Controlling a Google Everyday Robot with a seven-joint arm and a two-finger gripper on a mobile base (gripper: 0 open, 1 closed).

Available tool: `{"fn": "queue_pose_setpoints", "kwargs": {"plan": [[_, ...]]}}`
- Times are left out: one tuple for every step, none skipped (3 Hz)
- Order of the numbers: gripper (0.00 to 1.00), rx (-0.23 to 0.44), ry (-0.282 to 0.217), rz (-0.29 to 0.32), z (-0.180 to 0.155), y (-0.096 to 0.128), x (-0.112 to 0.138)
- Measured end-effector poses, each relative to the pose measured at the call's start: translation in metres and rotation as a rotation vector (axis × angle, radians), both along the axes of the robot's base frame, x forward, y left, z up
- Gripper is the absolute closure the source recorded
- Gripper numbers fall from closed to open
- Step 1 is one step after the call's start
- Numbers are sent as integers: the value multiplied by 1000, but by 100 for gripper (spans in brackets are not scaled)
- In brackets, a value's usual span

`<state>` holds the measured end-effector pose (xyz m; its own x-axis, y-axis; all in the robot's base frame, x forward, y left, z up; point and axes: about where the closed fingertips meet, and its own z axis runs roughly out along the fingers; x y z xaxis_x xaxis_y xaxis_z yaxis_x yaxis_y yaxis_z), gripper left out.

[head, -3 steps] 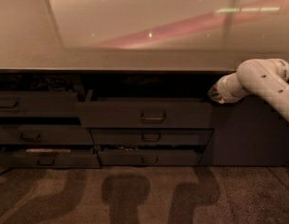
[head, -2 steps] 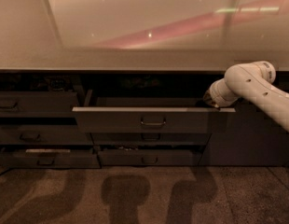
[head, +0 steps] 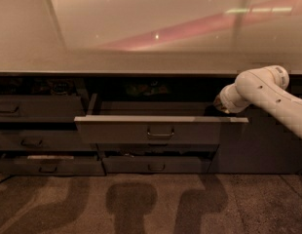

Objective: Open top drawer

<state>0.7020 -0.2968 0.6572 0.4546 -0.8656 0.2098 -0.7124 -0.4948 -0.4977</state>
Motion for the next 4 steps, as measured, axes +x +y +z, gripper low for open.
{"fn": "queue_pose_setpoints", "kwargs": {"plan": [[58,-26,-12,-17,-2,-14,-13],[34,-25,-13,-17,-1,-11,-12],[11,-18,-40,-2,4,-12,-29],[0,-18,-40,-2,4,-4,-25]]}}
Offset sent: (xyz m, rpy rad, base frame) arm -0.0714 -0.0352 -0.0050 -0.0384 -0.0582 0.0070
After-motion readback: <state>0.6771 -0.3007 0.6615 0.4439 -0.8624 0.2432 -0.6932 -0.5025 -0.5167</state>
